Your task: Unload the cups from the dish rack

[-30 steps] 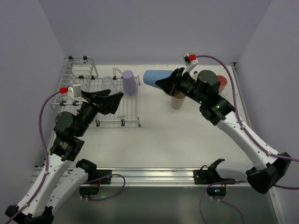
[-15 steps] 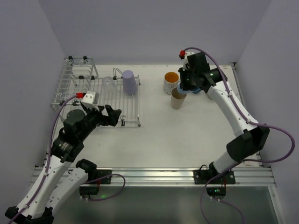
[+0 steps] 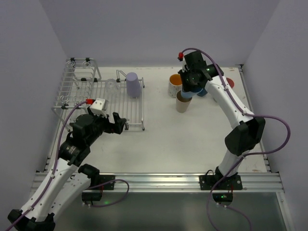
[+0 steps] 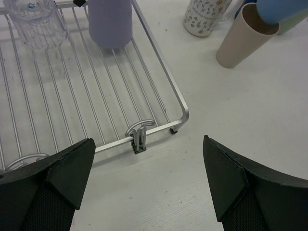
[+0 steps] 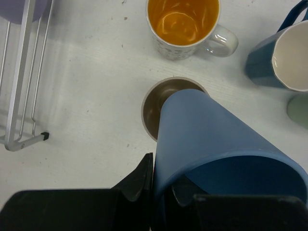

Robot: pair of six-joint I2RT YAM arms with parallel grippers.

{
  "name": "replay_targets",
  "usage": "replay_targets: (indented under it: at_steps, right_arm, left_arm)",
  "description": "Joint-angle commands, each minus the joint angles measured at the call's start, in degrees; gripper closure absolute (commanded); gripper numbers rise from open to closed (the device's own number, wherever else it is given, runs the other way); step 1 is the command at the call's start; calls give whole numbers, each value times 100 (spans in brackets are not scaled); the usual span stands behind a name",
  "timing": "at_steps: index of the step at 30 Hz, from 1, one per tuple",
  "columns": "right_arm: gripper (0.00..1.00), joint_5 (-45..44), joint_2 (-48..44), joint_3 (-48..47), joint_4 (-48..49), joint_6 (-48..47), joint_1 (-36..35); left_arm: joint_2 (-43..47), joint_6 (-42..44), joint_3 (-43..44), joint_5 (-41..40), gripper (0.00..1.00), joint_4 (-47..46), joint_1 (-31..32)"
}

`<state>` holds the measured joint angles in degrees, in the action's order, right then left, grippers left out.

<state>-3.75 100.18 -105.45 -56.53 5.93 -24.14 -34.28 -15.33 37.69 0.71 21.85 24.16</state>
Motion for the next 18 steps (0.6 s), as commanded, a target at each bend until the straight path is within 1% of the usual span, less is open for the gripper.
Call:
replay_targets:
  at_steps: [1, 8, 18]
  right_arm:
    - [100, 41, 159, -336, -350, -312, -99]
    - [100, 15, 659, -582, -428, -347, -135]
    - [100, -108, 1082, -573, -429, -435, -135]
  left_arm:
    - [0, 180, 1, 166, 0, -163, 9]
    - [18, 180, -25, 149, 0, -172, 1]
    - [-78, 162, 1, 175, 0, -198, -8]
